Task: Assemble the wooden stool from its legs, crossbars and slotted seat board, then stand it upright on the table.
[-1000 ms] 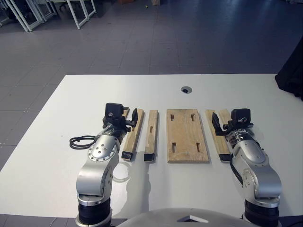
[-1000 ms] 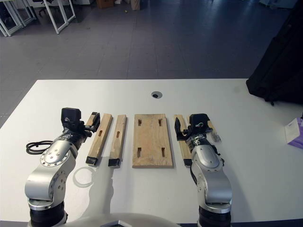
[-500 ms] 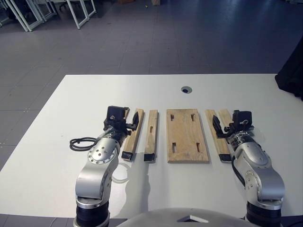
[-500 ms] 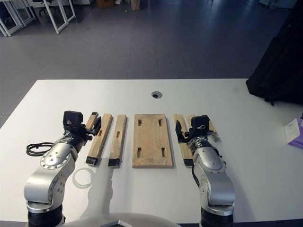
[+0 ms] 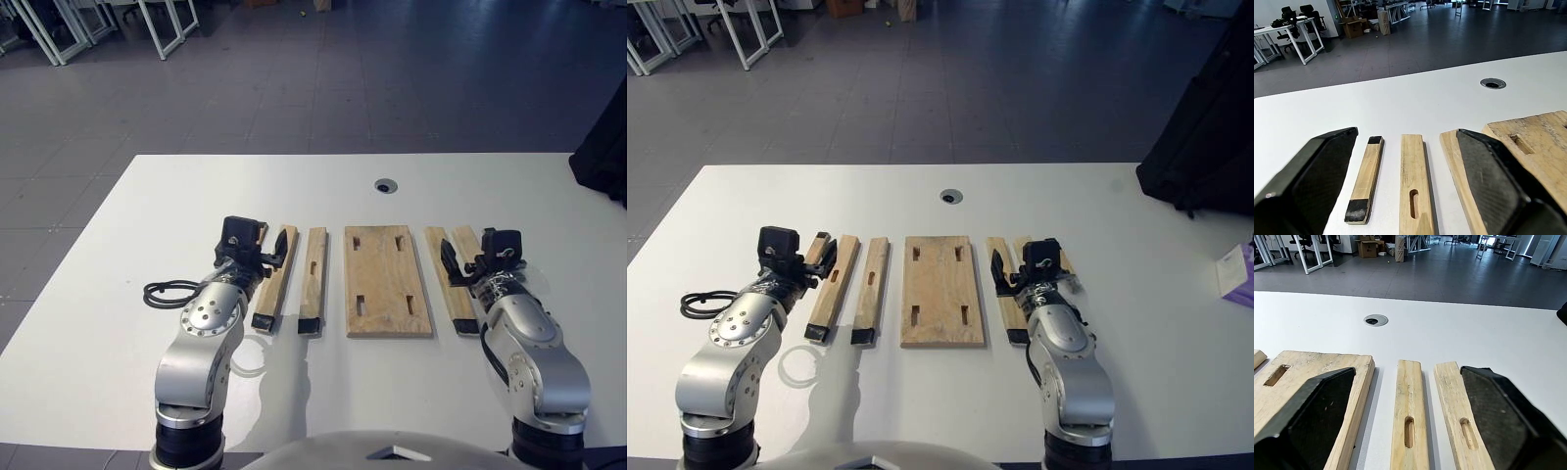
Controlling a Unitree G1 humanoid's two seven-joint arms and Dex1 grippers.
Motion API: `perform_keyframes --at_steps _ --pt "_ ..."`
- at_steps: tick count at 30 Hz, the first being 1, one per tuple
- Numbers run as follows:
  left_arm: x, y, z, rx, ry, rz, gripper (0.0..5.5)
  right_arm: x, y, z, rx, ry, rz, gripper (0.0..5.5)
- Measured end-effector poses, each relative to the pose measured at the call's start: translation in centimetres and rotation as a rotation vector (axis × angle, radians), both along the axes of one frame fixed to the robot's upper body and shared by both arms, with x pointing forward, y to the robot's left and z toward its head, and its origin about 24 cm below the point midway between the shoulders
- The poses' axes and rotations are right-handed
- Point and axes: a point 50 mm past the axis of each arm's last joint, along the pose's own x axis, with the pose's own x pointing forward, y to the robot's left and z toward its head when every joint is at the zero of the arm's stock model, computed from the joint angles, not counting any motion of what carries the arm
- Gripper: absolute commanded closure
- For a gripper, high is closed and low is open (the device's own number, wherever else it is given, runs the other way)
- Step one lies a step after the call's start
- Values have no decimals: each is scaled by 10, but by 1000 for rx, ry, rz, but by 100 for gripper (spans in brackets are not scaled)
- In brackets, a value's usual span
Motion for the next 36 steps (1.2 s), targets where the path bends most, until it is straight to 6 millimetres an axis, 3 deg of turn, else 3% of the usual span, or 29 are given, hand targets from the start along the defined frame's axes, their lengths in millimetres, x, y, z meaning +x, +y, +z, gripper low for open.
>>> perform_keyframes --at_steps 22,25,27,30,33,36 --pt "-2 -7 -3 -11 1 -17 177 2 0 2 -16 -4 18 154" --pt "-3 -8 -3 -13 -1 -16 177 11 -30 7 -17 -7 -22 154" --pt "-3 -8 -2 -14 -5 -15 177 17 -69 10 -29 18 -70 154" --pt "-3 -8 -2 -12 -9 -11 177 24 -112 3 -2 117 -48 154" --pt "-2 -8 -1 -13 -13 -8 177 26 -138 -11 6 215 -5 154" --pt "-2 -9 -1 -18 -16 -5 177 31 -146 -18 -16 251 37 154"
